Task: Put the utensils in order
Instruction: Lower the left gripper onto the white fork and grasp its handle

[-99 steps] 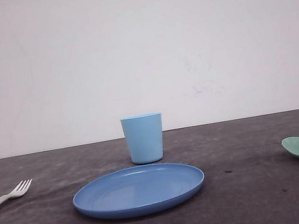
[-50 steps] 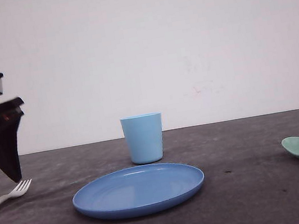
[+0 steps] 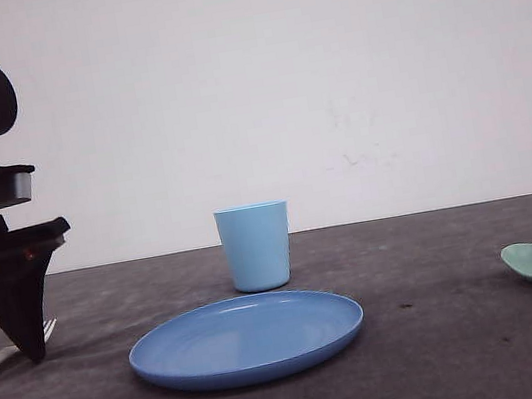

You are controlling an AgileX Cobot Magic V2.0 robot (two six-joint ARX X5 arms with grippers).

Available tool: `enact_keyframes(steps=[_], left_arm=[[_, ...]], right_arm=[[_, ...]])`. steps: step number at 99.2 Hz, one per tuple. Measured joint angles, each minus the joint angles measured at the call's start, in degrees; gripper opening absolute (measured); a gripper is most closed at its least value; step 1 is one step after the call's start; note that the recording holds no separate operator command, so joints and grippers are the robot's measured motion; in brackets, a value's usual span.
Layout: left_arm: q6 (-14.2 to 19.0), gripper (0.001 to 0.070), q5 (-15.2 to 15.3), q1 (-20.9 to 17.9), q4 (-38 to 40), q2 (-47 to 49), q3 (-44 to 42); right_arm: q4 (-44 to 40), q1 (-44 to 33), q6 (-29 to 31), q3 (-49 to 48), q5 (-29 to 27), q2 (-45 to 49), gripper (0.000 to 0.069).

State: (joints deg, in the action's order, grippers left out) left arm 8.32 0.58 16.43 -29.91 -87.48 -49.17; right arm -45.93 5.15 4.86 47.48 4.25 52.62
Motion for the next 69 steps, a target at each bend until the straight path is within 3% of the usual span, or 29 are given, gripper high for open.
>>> enact_keyframes(steps=[14, 30, 50, 69], left_arm=[[0.0, 0.0372, 1.0, 0.2, 0.3, -0.5, -0.1], [0.0, 0.0201, 1.4, 0.2, 0.7, -0.7, -0.2], [0.0, 0.0052, 1.0, 0.5, 1.0, -0.8, -0.2], [-0.4, 0.0042, 2.2, 0.7, 1.0, -0.8, -0.2]], right_arm=[[0.0, 0.0, 0.0, 0.0, 0.0, 0.0, 0.068], [0.0, 0.0, 0.0, 0.0, 0.0, 0.0, 0.068], [0.0, 0.0, 0.0, 0.0, 0.0, 0.0, 0.068], [0.0, 0.0, 0.0, 0.0, 0.0, 0.0, 0.068]])
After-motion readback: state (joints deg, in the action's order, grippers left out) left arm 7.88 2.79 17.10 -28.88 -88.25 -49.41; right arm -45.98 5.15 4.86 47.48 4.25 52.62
